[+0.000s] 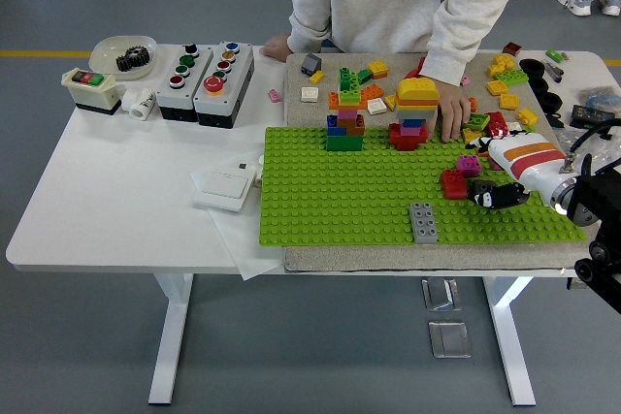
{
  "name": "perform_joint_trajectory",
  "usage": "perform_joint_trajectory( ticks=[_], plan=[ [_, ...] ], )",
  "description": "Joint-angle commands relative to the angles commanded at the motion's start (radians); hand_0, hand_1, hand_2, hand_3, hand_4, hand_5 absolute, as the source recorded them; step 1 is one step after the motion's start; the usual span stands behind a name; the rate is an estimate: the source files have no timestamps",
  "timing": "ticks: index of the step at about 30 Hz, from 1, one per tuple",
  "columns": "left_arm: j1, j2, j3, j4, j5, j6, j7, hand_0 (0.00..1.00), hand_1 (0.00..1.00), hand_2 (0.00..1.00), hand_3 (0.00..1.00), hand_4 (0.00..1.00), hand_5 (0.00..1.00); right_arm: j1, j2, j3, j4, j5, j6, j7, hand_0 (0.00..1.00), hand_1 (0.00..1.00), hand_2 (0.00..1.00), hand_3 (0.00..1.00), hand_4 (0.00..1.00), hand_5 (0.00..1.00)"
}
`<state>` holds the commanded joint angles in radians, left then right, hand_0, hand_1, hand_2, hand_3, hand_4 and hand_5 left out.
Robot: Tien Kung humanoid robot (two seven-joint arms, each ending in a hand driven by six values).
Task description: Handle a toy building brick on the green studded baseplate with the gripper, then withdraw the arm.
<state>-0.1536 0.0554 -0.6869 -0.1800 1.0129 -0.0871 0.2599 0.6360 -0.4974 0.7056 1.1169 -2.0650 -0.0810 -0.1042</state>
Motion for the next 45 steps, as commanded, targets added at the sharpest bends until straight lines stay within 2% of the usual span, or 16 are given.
perform_joint_trajectory(
  ticks=[2, 3, 14, 25, 32, 33, 38, 39, 45],
  plan=[
    [0.001, 0.0, -0.001, 0.0, 0.001, 0.0, 0.0, 0.788, 0.712, 0.606, 0.54, 0.533, 0.553, -0.006, -0.008, 0.0, -0.004, -0.004, -0.005, 0.005, 0.758, 0.73, 0.77, 0.828, 0.867, 0.411],
    [0.001, 0.0, -0.001, 0.0, 0.001, 0.0, 0.0, 0.788, 0.711, 0.606, 0.54, 0.533, 0.554, -0.008, -0.009, -0.001, -0.005, -0.004, -0.007, 0.006, 0.681, 0.672, 0.729, 0.683, 0.84, 0.408],
    [0.0, 0.0, 0.016, 0.0, -0.015, -0.001, -0.005, 0.788, 0.711, 0.606, 0.541, 0.533, 0.553, -0.014, -0.008, -0.001, -0.046, 0.004, -0.017, 0.017, 0.658, 0.658, 0.714, 0.663, 0.851, 0.383],
    [0.007, 0.0, 0.007, 0.0, -0.004, 0.0, -0.003, 0.787, 0.71, 0.606, 0.54, 0.533, 0.554, -0.005, 0.016, -0.008, -0.106, 0.024, -0.03, 0.026, 0.626, 0.645, 0.694, 0.636, 0.846, 0.381],
    [0.005, 0.0, 0.028, 0.0, -0.021, -0.002, -0.007, 0.787, 0.71, 0.606, 0.54, 0.533, 0.554, 0.003, 0.039, -0.021, -0.153, 0.039, -0.044, 0.034, 0.608, 0.632, 0.672, 0.623, 0.836, 0.382],
    [0.006, 0.0, 0.03, 0.0, -0.023, -0.002, -0.007, 0.787, 0.712, 0.606, 0.541, 0.534, 0.554, 0.003, 0.041, -0.022, -0.157, 0.04, -0.046, 0.035, 0.584, 0.61, 0.627, 0.607, 0.82, 0.382],
    [0.007, 0.0, 0.025, 0.0, -0.017, -0.002, -0.006, 0.787, 0.712, 0.606, 0.541, 0.534, 0.554, 0.006, 0.045, -0.025, -0.17, 0.042, -0.053, 0.04, 0.584, 0.61, 0.627, 0.607, 0.82, 0.382],
    [0.007, 0.0, 0.023, 0.0, -0.016, -0.002, -0.005, 0.787, 0.711, 0.606, 0.54, 0.533, 0.555, 0.007, 0.047, -0.026, -0.175, 0.043, -0.055, 0.041, 0.557, 0.567, 0.595, 0.56, 0.782, 0.402],
    [0.005, 0.0, 0.02, 0.0, -0.014, -0.001, -0.005, 0.787, 0.71, 0.606, 0.54, 0.533, 0.554, 0.012, 0.051, -0.025, -0.187, 0.042, -0.064, 0.044, 0.551, 0.557, 0.586, 0.545, 0.769, 0.418]
  ],
)
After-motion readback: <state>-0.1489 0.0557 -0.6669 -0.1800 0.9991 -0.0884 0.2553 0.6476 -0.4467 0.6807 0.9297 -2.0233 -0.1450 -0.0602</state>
